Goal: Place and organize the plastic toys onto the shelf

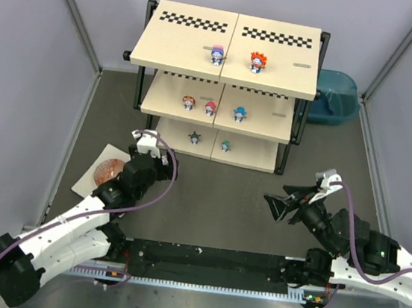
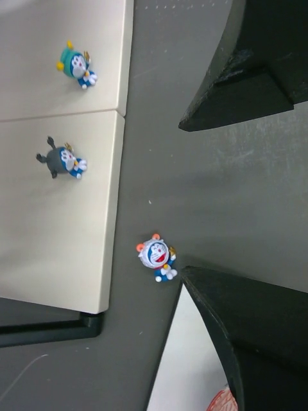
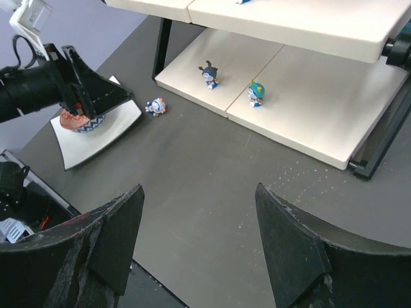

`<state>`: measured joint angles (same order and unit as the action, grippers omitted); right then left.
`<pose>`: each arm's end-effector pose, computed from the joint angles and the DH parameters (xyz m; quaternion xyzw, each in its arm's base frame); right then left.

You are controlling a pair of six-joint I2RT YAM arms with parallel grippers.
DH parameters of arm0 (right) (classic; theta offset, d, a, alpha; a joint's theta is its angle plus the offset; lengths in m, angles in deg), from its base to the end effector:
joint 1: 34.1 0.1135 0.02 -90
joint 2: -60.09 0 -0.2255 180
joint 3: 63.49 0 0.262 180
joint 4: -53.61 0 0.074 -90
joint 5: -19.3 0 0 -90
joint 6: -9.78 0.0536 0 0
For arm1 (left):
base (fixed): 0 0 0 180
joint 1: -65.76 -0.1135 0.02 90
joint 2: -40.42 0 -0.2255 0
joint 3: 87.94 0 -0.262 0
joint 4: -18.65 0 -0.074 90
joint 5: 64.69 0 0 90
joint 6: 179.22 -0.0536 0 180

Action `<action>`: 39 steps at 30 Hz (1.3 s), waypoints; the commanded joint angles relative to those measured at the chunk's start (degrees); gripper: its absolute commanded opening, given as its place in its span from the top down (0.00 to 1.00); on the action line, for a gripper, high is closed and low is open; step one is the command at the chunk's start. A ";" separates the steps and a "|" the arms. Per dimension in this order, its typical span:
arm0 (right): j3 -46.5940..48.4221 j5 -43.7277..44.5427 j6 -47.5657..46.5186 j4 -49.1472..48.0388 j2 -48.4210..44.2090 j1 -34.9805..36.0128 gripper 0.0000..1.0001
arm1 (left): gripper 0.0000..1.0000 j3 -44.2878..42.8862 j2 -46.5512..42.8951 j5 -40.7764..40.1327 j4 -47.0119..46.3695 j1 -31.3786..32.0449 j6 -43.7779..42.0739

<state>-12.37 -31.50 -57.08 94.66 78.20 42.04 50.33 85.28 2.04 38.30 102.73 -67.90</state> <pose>0.0664 0.1276 0.3102 -0.1205 0.7346 0.3068 0.5930 0.2008 -0.1246 0.2105 0.0005 0.8233 -0.1173 0.5553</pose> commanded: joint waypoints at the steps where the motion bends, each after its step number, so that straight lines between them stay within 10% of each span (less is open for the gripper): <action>1: -0.71 -1.23 0.59 -0.48 -0.71 0.85 0.29 | 0.08 4.75 -0.48 2.35 -16.05 -2.78 -0.40; 15: -1.41 -0.97 0.51 -0.39 -1.41 0.77 0.29 | 0.15 10.04 10.50 12.10 -29.70 -10.07 -6.56; 39: -1.41 -0.88 1.04 -0.22 -1.41 0.77 0.29 | 0.25 4.67 22.28 10.00 -23.90 -12.89 0.74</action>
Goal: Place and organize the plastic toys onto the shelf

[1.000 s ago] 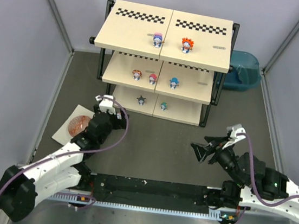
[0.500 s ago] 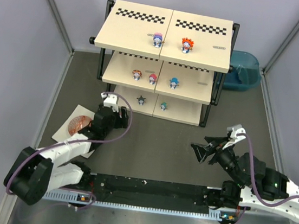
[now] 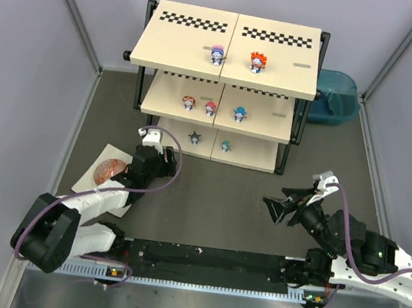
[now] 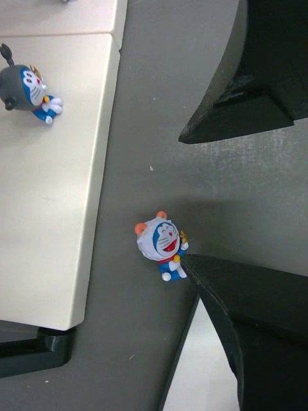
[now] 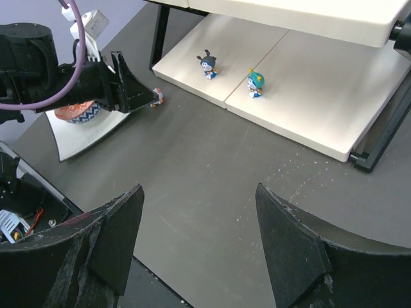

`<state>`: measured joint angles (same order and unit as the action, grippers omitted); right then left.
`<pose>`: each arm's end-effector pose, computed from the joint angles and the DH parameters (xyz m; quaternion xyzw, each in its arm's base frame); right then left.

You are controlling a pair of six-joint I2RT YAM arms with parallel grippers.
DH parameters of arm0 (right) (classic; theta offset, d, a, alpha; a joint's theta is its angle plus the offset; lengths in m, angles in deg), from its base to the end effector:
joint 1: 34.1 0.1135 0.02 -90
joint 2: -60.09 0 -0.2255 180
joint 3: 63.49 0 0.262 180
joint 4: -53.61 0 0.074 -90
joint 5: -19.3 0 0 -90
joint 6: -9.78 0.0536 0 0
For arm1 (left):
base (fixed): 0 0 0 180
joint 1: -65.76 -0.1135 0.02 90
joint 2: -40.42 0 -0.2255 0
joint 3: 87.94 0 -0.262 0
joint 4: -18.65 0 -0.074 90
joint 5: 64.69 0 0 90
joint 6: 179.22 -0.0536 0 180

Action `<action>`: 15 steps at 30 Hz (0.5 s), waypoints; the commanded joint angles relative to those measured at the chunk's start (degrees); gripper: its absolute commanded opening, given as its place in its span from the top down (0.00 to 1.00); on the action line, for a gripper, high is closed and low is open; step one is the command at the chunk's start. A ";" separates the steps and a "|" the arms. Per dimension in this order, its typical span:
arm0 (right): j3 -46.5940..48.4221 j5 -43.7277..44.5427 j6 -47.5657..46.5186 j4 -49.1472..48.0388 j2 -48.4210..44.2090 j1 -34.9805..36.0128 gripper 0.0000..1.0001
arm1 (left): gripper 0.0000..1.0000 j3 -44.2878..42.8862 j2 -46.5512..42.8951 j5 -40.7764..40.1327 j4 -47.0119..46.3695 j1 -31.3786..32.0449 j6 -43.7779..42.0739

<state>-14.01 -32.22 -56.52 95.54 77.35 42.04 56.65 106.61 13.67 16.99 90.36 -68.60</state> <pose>0.0661 0.1285 0.3005 -0.1283 0.7413 0.3036 0.5847 0.2451 -0.1003 0.1242 -0.0216 0.8590 -0.1131 0.4989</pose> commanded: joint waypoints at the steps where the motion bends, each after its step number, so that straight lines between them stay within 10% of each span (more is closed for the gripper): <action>1: 0.22 -0.16 0.55 -1.18 -0.56 0.77 0.29 | 0.25 -1.82 1.22 -2.24 -2.77 -0.52 1.44; 15: 0.31 0.37 0.29 -1.09 -0.56 0.77 0.29 | 0.25 -5.95 6.40 -3.30 -1.63 -1.22 1.17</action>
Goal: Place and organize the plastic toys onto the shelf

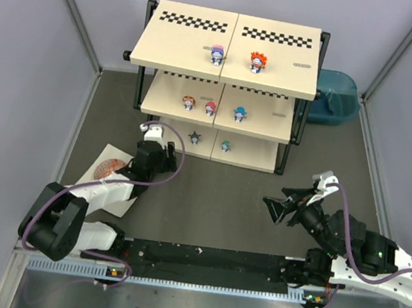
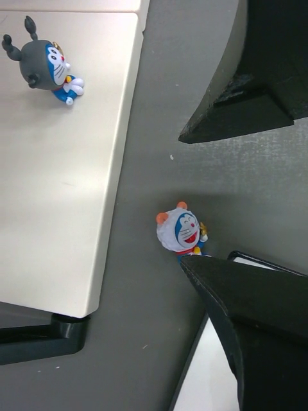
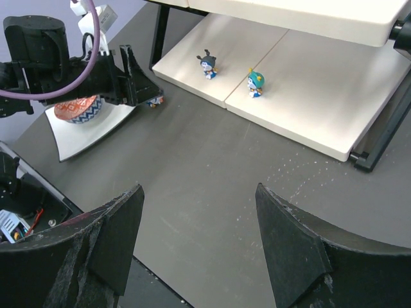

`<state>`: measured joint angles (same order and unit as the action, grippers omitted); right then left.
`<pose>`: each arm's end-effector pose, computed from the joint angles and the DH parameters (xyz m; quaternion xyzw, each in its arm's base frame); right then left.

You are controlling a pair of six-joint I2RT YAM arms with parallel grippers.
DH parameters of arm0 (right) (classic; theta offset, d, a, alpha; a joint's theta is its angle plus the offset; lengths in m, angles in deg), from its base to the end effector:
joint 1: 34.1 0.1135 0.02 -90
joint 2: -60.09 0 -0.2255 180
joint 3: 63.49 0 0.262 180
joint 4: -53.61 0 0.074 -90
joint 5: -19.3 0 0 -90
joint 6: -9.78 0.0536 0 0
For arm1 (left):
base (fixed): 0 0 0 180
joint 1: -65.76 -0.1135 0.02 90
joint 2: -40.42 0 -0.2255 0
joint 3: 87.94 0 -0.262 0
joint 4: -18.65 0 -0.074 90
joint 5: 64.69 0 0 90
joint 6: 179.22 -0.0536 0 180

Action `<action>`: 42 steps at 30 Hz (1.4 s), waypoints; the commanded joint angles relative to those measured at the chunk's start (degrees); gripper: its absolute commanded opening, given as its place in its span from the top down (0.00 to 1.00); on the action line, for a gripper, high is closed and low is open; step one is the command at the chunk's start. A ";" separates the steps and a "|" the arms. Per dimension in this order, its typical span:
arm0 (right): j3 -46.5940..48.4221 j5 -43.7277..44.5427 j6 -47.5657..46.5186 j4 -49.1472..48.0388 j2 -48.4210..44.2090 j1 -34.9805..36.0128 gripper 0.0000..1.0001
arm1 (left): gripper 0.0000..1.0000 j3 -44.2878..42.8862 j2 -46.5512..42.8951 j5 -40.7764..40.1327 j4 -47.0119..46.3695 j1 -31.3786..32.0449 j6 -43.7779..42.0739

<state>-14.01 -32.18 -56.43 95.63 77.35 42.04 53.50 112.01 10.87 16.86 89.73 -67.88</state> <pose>0.0661 0.1285 0.3004 -0.1279 0.7418 0.3033 0.5843 0.2577 -0.1000 0.1194 -0.0418 0.8657 -0.0864 0.4913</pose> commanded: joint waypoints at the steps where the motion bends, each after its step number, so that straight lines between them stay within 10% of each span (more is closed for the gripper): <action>1: 0.31 0.32 0.12 -1.18 -0.56 0.85 0.28 | 0.25 -3.15 1.44 -0.50 -1.15 -0.59 0.54; 42: 0.66 0.50 -0.41 -1.18 -0.91 0.85 0.27 | 0.43 -6.33 5.49 8.37 9.40 0.11 4.23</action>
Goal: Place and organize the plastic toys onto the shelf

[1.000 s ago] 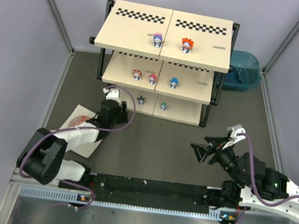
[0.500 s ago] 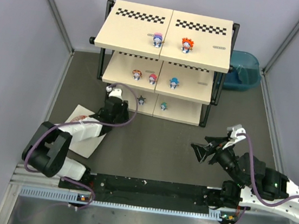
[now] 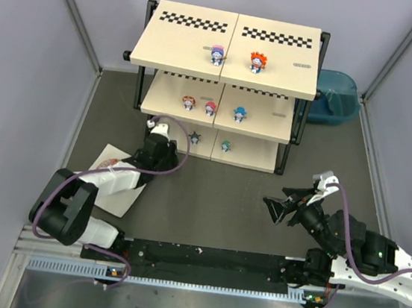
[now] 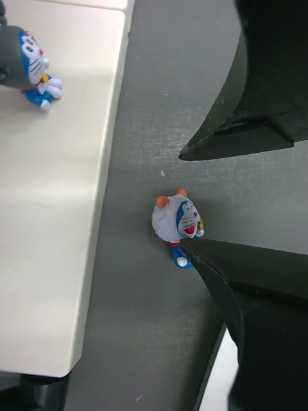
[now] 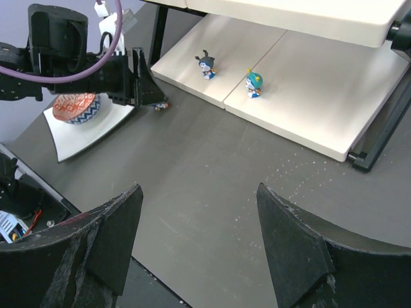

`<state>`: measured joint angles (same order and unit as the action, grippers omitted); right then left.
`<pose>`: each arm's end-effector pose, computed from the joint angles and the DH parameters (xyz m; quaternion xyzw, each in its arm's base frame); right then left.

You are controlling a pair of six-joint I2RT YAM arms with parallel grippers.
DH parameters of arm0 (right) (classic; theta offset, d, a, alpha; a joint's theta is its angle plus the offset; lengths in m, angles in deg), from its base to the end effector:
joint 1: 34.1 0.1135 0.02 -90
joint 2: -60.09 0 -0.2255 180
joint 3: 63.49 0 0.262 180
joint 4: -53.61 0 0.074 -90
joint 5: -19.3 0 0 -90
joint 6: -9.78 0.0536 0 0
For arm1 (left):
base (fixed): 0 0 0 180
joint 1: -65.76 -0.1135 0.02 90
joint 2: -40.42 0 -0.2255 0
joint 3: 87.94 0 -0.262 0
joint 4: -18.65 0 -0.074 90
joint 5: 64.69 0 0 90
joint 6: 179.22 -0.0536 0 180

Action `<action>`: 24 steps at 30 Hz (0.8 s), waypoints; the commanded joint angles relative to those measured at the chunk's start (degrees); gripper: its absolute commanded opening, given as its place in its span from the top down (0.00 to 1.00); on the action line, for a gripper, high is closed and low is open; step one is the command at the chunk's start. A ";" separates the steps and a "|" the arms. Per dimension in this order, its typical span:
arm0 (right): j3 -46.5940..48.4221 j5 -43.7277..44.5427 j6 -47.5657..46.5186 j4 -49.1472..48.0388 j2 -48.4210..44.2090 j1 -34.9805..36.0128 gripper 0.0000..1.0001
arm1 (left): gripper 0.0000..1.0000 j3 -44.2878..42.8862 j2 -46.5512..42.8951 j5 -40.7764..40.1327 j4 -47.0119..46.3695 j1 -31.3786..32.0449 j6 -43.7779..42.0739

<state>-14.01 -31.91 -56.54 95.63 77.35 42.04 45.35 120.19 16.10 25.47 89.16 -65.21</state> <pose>0.0662 0.1283 0.3004 -0.1270 0.7418 0.3012 0.5856 0.2759 -0.1100 0.1111 -0.0388 0.9027 -0.1031 0.4158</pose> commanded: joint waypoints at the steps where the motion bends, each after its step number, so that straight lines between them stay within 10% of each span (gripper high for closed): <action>1: 0.66 0.15 -0.22 -1.18 -0.91 0.77 0.27 | 0.44 2.18 -3.12 3.50 0.79 0.68 1.65; 10: 0.75 -0.55 0.49 -1.18 -0.91 0.68 0.27 | 0.46 6.31 -7.17 7.63 0.97 2.96 3.67; 24: 1.02 -1.70 1.63 -0.83 -1.52 0.77 0.27 | 0.46 6.93 -8.84 1.04 3.34 23.88 14.13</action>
<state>-13.98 -32.98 -55.93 95.65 76.61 42.04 50.83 112.93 19.03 27.13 108.59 -56.55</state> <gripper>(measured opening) 0.729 0.539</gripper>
